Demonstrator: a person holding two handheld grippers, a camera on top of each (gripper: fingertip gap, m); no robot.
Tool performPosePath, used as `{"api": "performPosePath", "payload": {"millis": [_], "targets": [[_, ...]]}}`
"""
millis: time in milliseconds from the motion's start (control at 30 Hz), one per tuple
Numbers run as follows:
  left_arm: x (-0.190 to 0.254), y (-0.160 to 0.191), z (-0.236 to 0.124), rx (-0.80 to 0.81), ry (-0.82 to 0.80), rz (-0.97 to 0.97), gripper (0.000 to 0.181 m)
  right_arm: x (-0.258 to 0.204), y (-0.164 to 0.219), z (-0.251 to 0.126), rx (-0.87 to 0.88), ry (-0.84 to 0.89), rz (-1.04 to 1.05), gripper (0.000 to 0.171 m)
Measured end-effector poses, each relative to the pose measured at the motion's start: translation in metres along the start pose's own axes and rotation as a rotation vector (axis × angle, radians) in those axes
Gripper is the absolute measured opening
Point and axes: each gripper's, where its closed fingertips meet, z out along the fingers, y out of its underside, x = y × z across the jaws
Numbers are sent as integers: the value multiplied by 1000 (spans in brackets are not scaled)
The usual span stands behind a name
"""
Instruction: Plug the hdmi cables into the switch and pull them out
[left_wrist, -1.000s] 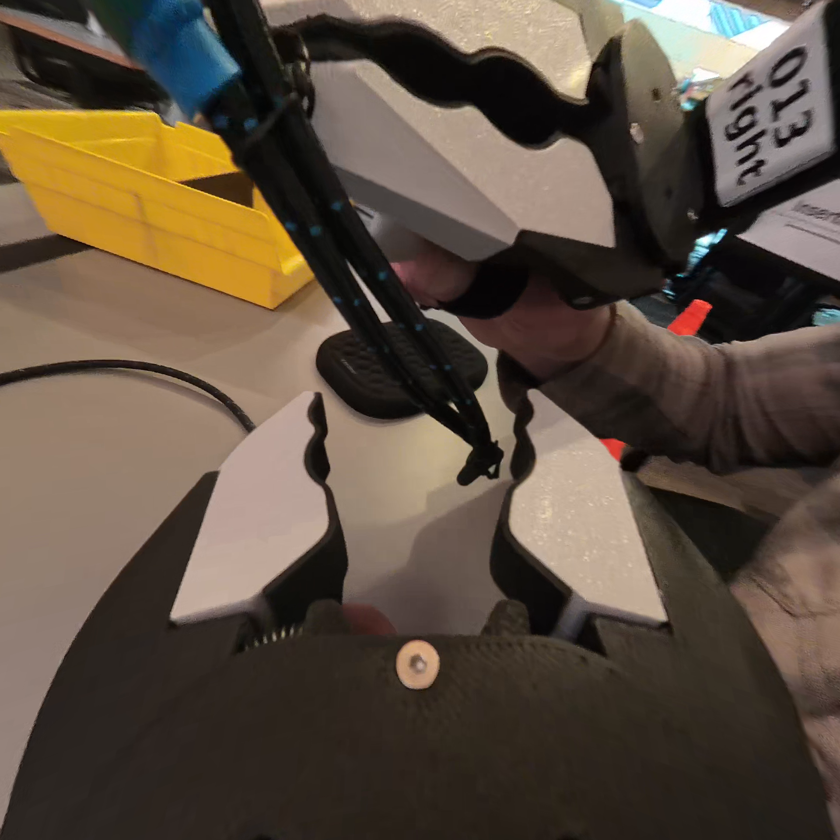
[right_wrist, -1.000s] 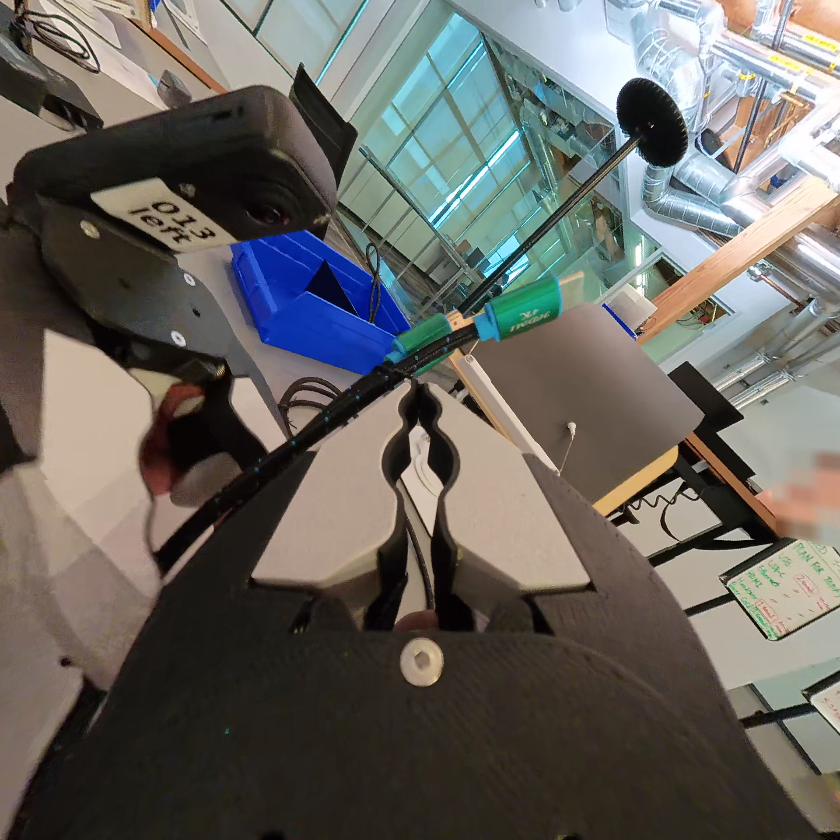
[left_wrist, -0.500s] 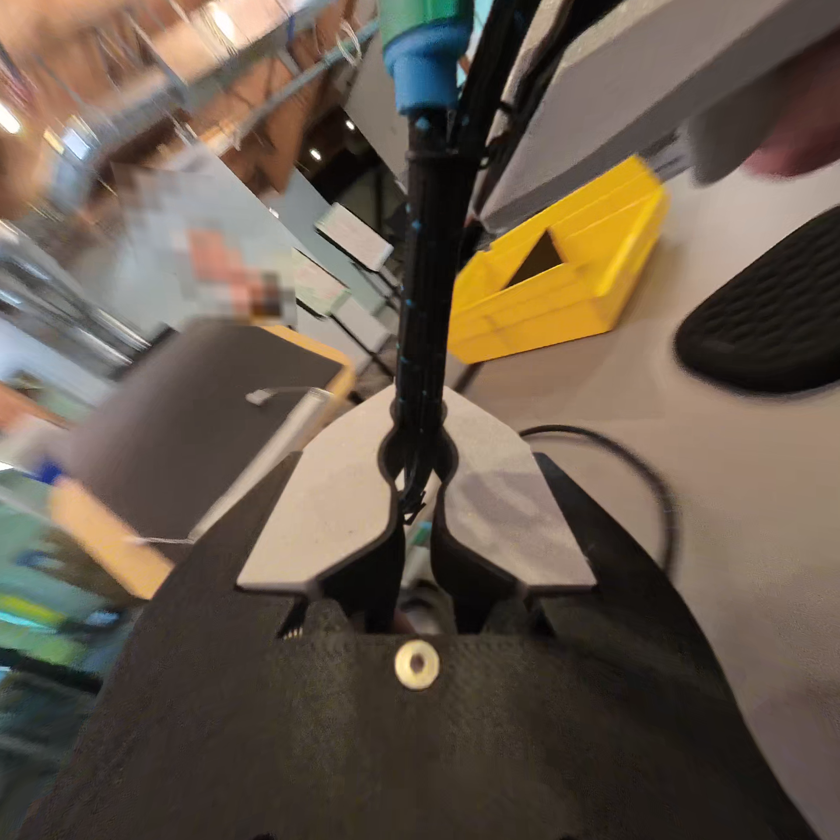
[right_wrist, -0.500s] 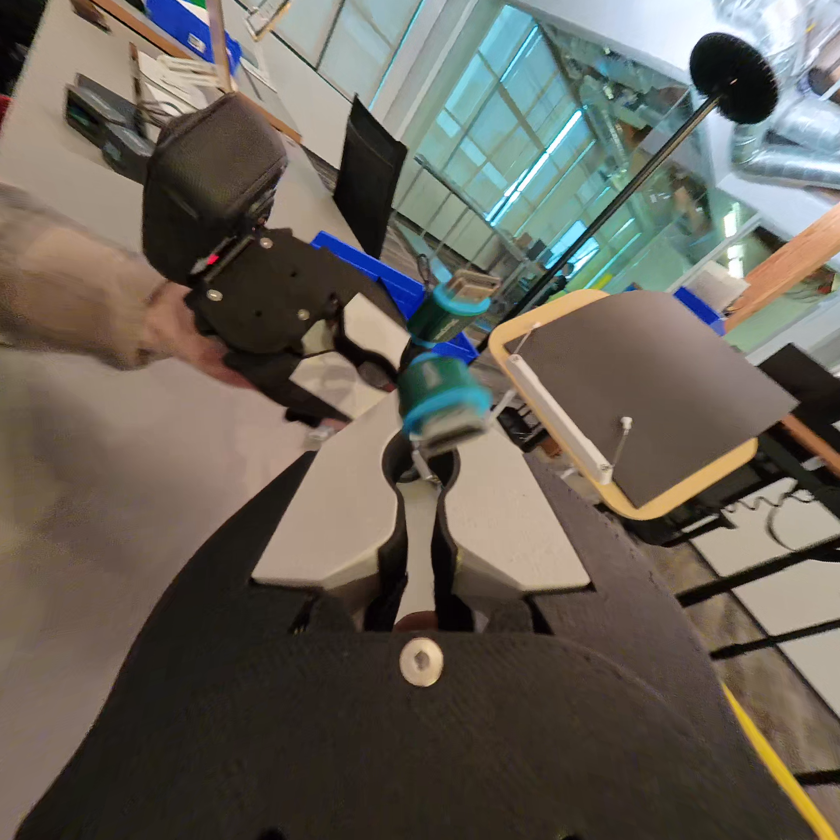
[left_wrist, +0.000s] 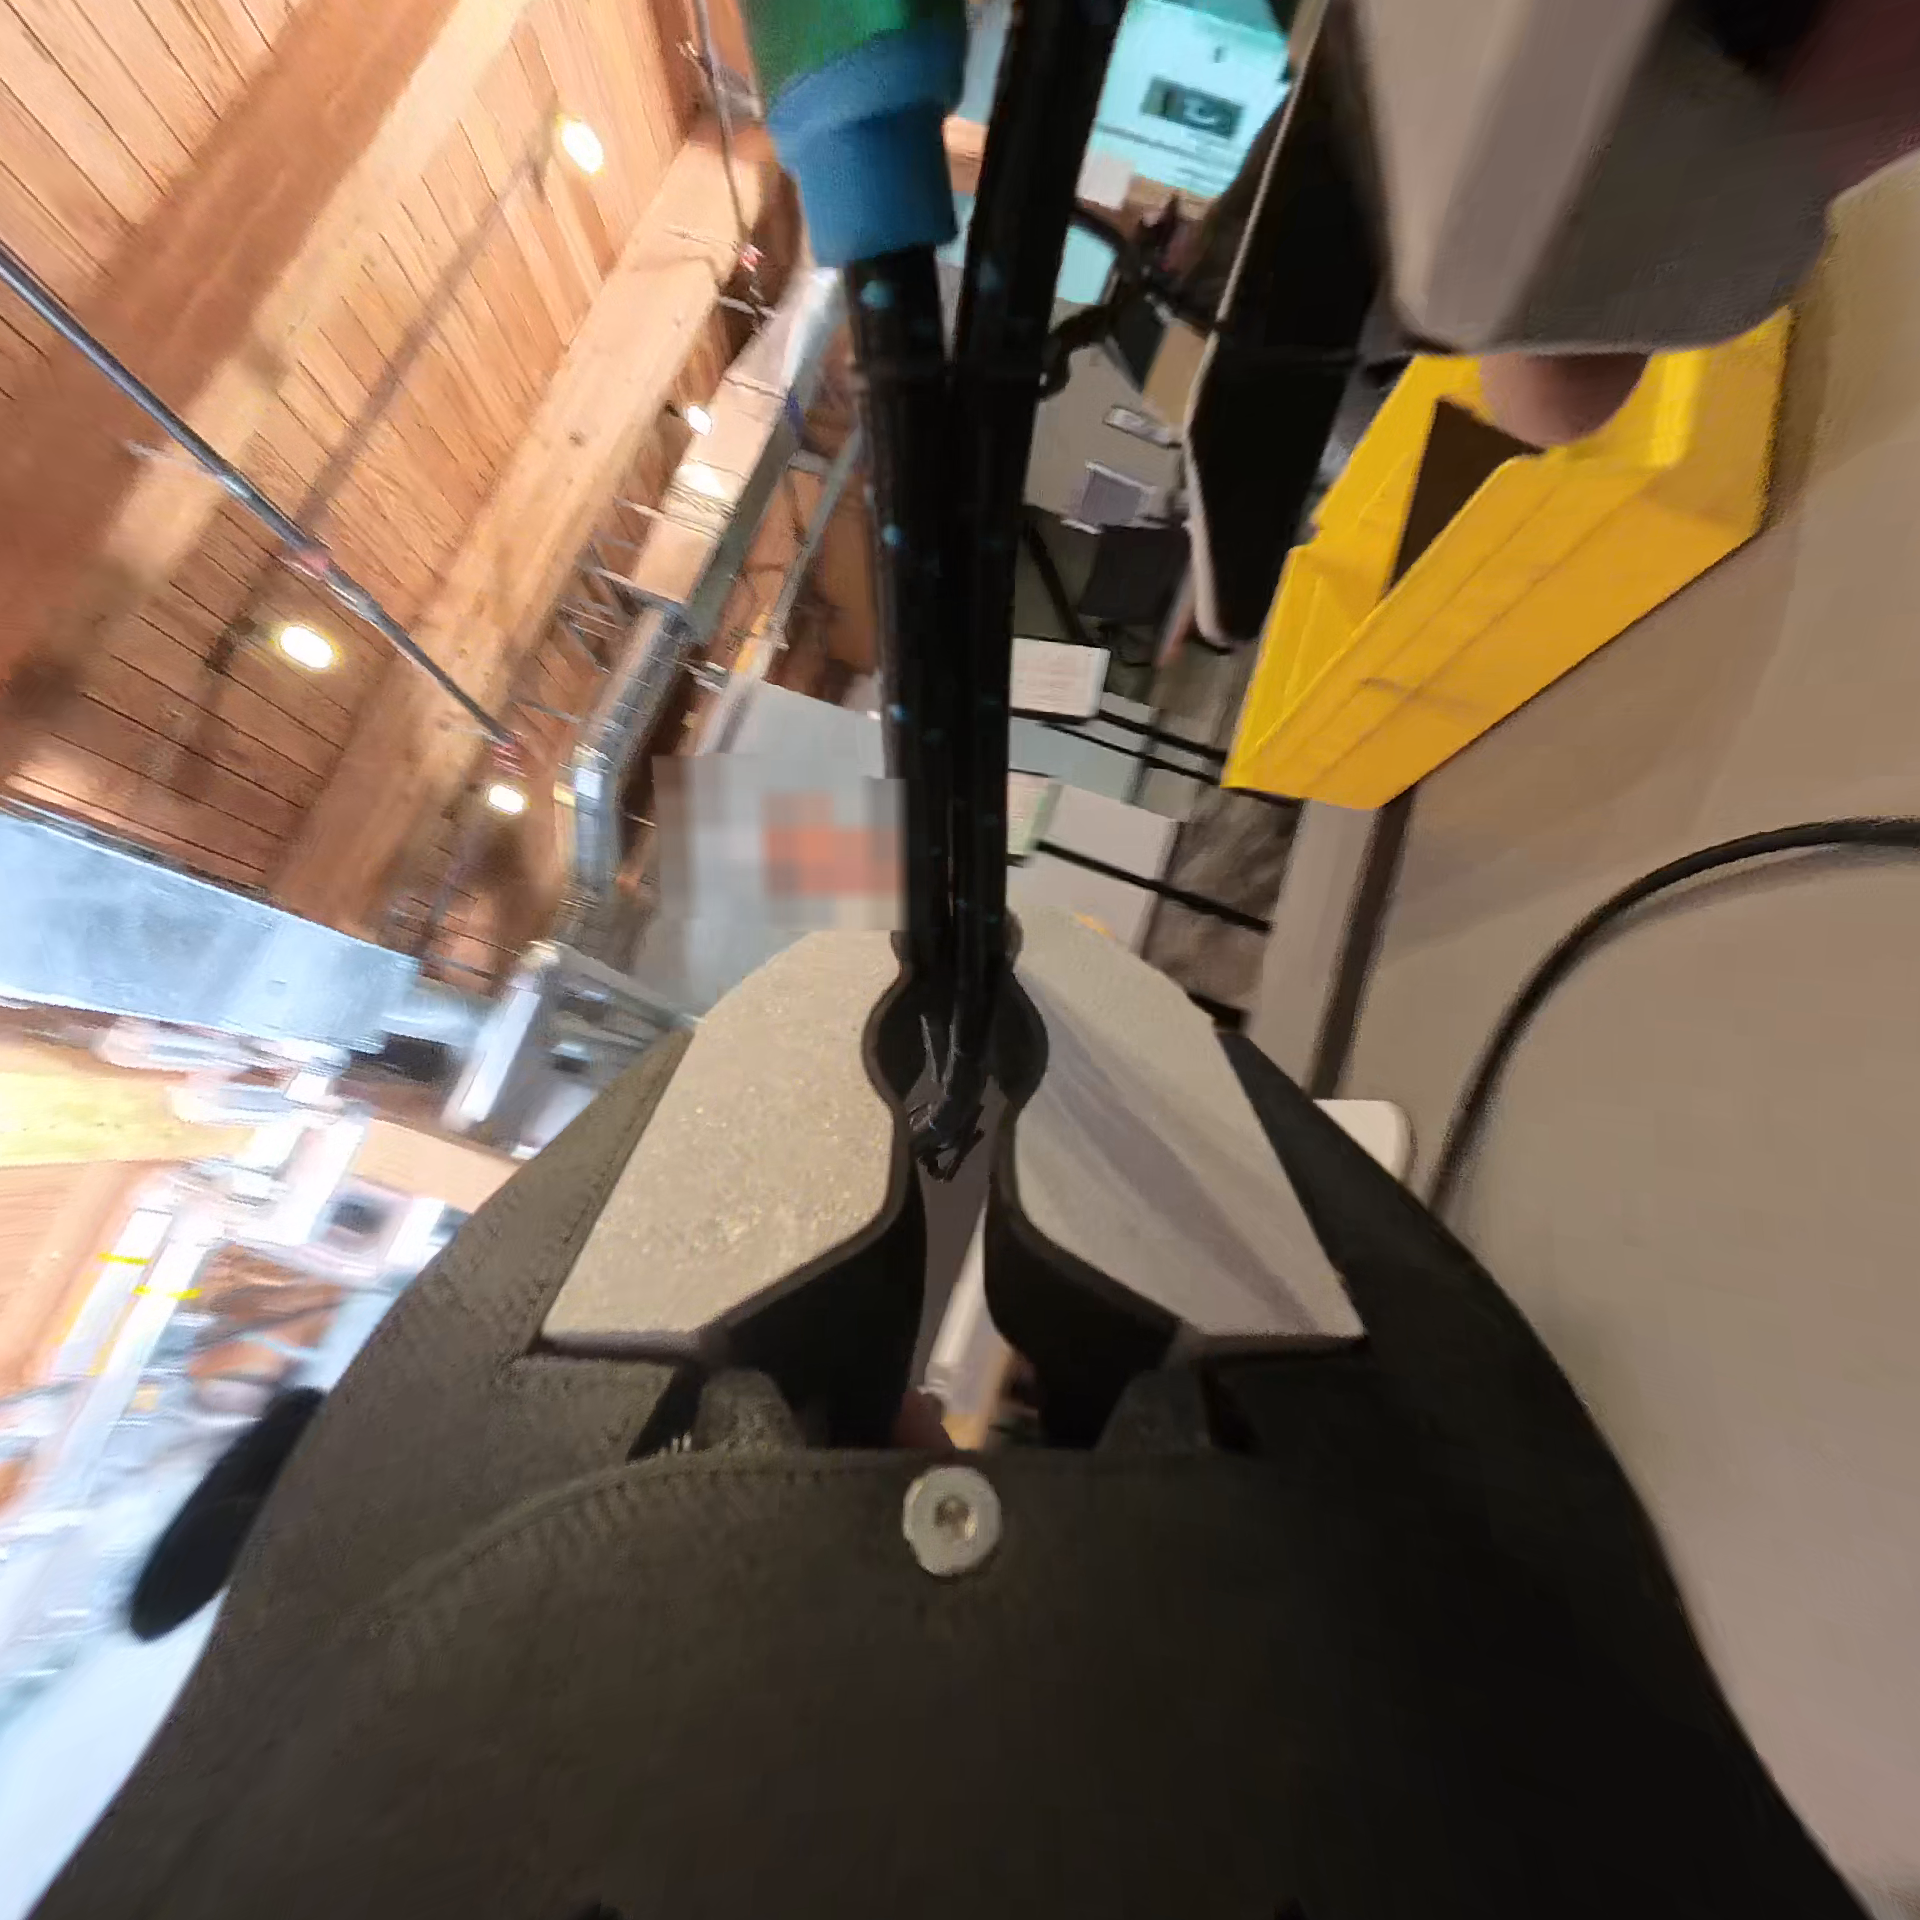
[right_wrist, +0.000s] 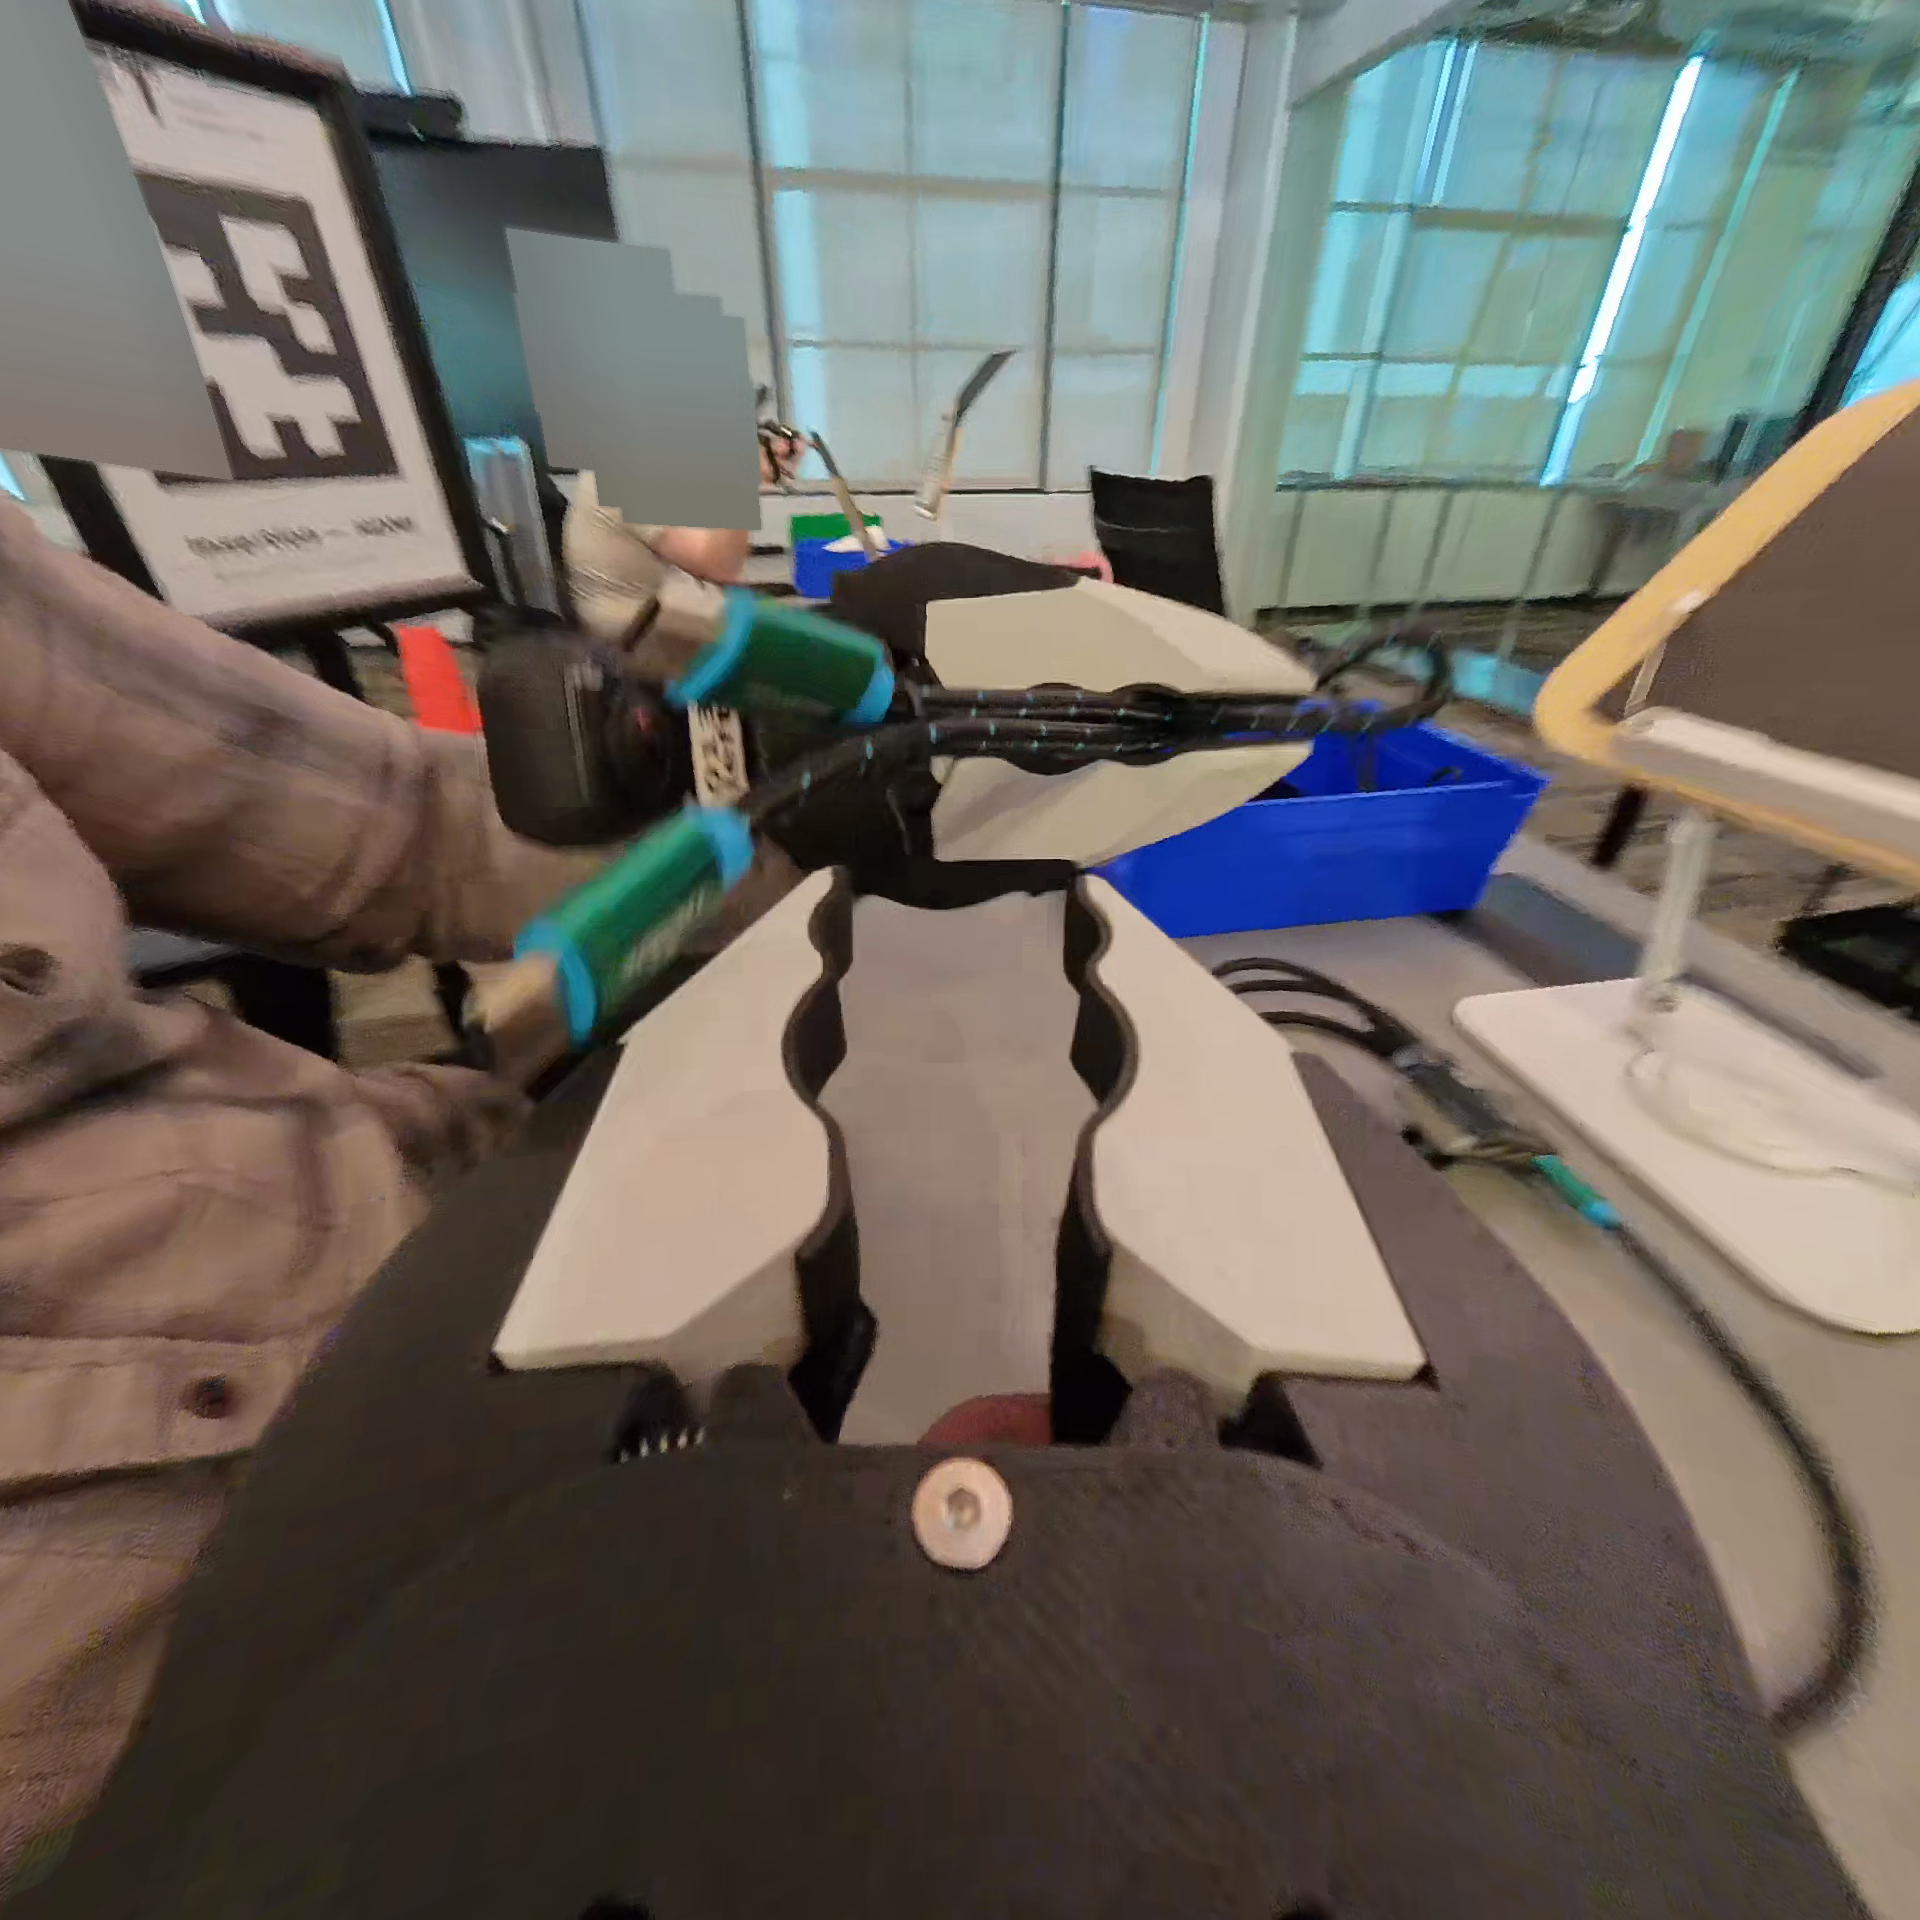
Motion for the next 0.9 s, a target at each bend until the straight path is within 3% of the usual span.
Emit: {"api": "performPosePath", "payload": {"millis": [133,200,267,367,433,567,633,700,833,900], "targets": [[18,5,-1,-13,198,-315,8,11,1,-11,-40,95,-242,51],[31,-4,-3,11,345,-521,8,19,-5,-18,-57,176,-404,46],[45,-32,-13,131,601,-814,8,21,-6,-18,-112,198,-497,46],[36,-77,-30,426,815,-1165,8,7,-21,-9,-72,100,-441,42],[38,-92,-38,507,912,-1187,8,3,-35,-5,-36,72,-404,39],[63,-114,-55,539,1139,-1120,8,-16,-24,9,-145,-67,-365,35],[78,-123,-67,535,1263,-1091,8,-32,-19,13,-153,-159,-341,16],[84,-130,-78,565,1347,-1084,8,-46,-14,15,-144,-228,-301,8],[89,-128,-77,526,1357,-1129,11,-50,-12,13,-95,-228,-227,4],[87,-120,-61,458,1262,-1164,40,-44,-14,11,-73,-175,-224,4]]}}
